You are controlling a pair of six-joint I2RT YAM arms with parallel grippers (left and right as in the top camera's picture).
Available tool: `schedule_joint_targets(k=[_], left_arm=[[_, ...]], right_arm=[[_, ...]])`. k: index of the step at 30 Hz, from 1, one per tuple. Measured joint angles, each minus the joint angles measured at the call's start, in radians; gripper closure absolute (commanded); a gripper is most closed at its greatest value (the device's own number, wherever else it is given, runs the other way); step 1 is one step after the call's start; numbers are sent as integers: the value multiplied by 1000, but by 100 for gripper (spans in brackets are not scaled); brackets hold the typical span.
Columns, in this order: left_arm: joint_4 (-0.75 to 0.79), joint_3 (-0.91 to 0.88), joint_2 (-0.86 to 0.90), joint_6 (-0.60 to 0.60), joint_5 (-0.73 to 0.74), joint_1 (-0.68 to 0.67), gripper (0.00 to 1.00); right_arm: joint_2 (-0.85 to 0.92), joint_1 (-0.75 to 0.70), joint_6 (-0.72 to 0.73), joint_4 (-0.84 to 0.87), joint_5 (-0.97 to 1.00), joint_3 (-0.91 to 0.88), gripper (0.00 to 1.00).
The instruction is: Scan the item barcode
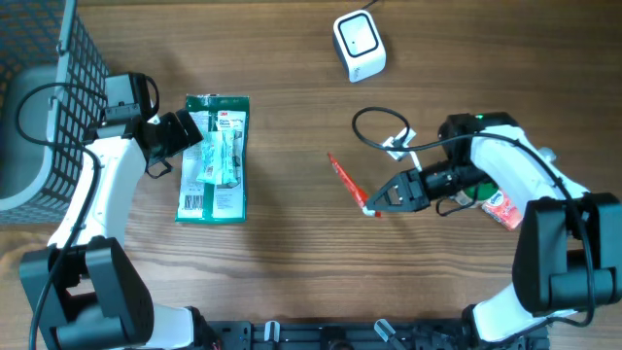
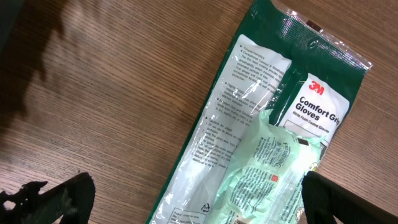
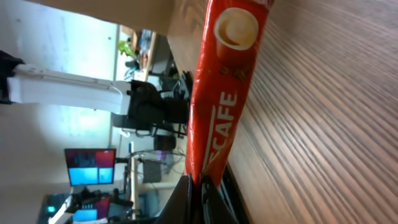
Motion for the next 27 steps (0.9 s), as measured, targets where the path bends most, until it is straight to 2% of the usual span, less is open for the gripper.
schedule_joint_targets(k=[8, 12, 23, 27], left_arm=[[0, 0, 0, 0, 0, 0, 0], [0, 0, 0, 0, 0, 0, 0], [0, 0, 0, 0, 0, 0, 0], [0, 0, 0, 0, 0, 0, 0]], right_arm=[[0, -161, -166, -190, -81, 3, 96], [0, -177, -213, -254, -131, 8, 96], [0, -177, -235, -253, -196, 25, 96], [0, -172, -225, -138, -209, 26, 96]])
